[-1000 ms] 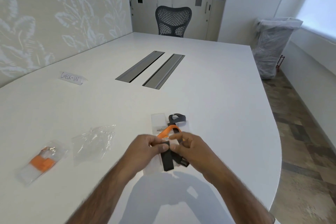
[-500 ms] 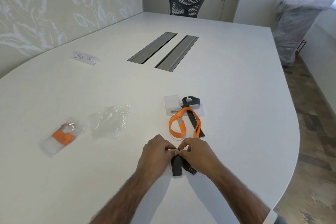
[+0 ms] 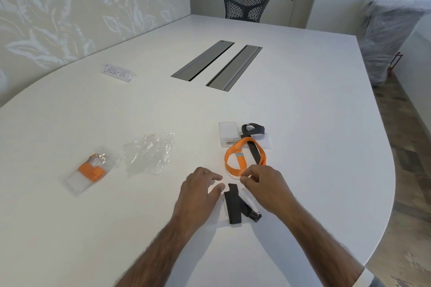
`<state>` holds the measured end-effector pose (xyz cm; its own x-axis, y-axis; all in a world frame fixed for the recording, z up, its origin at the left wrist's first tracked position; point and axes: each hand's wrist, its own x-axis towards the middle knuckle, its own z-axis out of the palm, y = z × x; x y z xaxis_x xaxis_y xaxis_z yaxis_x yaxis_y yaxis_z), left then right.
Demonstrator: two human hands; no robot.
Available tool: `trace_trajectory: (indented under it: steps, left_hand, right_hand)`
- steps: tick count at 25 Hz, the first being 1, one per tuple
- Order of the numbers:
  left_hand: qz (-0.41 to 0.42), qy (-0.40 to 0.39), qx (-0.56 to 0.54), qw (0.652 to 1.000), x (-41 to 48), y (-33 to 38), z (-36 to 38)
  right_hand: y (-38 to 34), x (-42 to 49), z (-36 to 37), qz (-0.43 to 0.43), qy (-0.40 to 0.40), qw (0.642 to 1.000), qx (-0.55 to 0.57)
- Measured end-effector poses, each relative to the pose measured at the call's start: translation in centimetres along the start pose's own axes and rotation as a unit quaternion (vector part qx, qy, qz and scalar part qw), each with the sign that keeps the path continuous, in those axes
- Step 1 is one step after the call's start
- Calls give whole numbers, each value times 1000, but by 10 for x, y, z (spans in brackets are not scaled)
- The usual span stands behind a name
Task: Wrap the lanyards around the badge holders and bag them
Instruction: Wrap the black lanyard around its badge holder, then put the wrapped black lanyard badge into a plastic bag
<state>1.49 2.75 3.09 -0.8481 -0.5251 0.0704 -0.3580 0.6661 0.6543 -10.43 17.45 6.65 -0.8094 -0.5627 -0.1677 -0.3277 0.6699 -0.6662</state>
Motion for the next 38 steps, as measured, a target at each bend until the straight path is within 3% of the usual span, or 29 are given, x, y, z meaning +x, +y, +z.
trace_trajectory:
  steps: [5,8,14,22,28,33,38]
  left_hand:
    - [24,58,-28,998,-4,-25,-23]
    - [29,111,22,993,1,-63,-54]
    - [-36,19,163,986,21,-152,-118]
    - [53,-66,244,966,23,-171,-118]
    - [64,-59,261,961,13,-181,-109]
    - [80,-25,261,962,11,-186,-104]
    - [100,17,260,960,13,-193,-97]
  right_hand:
    - [-30,5,1,-27,26,999,13]
    - [-60,10,20,-48,7,999,10]
    - [-118,35,93,-107,-26,993,-34]
    - [-173,64,152,1,28,1000,14]
    - [-189,77,146,127,35,966,224]
    - [-193,87,147,145,36,951,270]
    - [-200,95,151,120,48,968,216]
